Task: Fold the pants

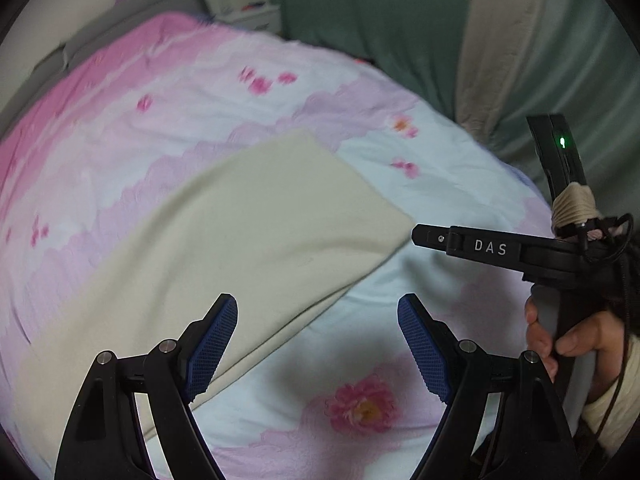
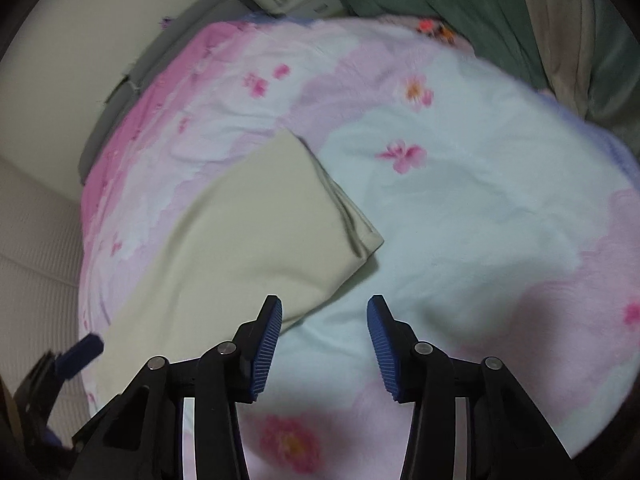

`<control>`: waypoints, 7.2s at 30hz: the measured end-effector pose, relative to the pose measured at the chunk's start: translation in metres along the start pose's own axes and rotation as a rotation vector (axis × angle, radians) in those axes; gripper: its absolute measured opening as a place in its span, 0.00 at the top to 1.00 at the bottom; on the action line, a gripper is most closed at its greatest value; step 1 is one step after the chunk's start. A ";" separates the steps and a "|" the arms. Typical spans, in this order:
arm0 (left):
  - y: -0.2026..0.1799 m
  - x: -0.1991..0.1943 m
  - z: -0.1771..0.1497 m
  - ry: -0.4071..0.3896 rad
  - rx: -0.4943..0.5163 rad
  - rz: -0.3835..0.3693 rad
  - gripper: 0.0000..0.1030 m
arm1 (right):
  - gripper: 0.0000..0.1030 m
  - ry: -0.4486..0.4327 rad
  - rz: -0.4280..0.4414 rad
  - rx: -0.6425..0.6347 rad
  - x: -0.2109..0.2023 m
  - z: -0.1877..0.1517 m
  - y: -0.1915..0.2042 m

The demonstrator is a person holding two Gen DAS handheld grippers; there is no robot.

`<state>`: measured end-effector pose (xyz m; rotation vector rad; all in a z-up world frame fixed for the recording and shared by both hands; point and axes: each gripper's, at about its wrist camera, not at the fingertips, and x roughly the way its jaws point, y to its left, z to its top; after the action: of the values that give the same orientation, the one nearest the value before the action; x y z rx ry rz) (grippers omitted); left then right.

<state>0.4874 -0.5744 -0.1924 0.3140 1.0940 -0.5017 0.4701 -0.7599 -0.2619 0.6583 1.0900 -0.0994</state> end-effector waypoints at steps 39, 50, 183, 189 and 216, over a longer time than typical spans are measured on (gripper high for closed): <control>0.092 0.111 0.152 0.037 0.341 -0.170 0.20 | 0.59 -0.064 0.070 0.337 0.083 -0.007 -0.038; 0.067 0.245 0.218 0.263 0.454 -0.367 0.20 | 0.59 -0.202 0.062 0.451 0.098 -0.021 -0.044; 0.524 0.051 -0.169 0.108 -0.543 -0.388 0.84 | 0.73 0.193 -0.213 -0.762 0.174 -0.346 0.475; 0.529 0.013 -0.164 -0.059 -0.501 -0.369 0.98 | 0.82 0.222 -0.154 -0.730 0.175 -0.352 0.472; 0.514 -0.186 -0.360 -0.116 -0.526 0.096 0.34 | 0.39 0.098 -0.029 -0.810 0.068 -0.353 0.544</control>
<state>0.4185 0.0760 -0.1811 -0.1228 1.0503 -0.1328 0.4347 -0.1138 -0.1805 -0.0836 1.1185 0.3411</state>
